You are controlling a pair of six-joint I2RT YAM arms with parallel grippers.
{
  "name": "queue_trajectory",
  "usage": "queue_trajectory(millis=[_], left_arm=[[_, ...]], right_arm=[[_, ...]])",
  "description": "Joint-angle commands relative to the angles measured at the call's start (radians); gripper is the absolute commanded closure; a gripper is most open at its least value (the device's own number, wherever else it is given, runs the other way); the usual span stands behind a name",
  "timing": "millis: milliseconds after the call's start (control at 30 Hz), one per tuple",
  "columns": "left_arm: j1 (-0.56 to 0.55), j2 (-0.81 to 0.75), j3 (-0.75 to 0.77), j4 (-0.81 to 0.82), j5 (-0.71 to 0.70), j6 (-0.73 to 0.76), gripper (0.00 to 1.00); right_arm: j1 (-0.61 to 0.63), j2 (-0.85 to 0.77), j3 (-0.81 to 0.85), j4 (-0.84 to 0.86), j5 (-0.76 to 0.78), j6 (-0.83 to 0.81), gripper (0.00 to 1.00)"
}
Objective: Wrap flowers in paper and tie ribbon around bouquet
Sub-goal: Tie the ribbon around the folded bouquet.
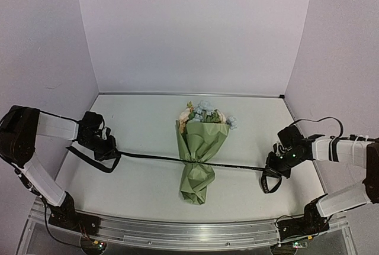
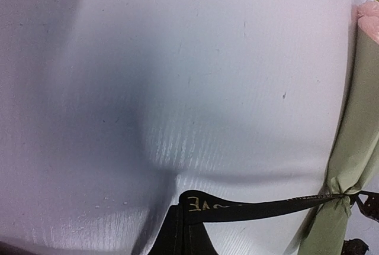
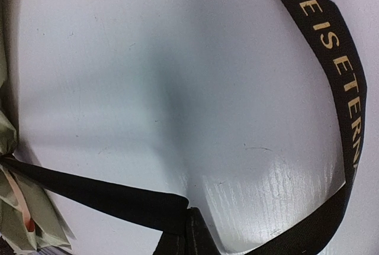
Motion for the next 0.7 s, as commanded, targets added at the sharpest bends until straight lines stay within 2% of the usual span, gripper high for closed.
queue_trajectory(millis=[0, 267, 667], left_arm=[[0.122, -0.053, -0.008, -0.031, -0.305, -0.031, 1.00], [0.128, -0.082, -0.034, -0.015, -0.318, -0.043, 1.00], [0.216, -0.146, -0.068, 0.012, -0.274, -0.079, 1.00]], right_arm=[[-0.078, -0.020, -0.041, -0.191, 0.245, 0.042, 1.00], [-0.092, -0.019, -0.033, -0.195, 0.239, 0.041, 1.00], [-0.184, -0.051, 0.005, -0.230, 0.179, 0.058, 1.00]])
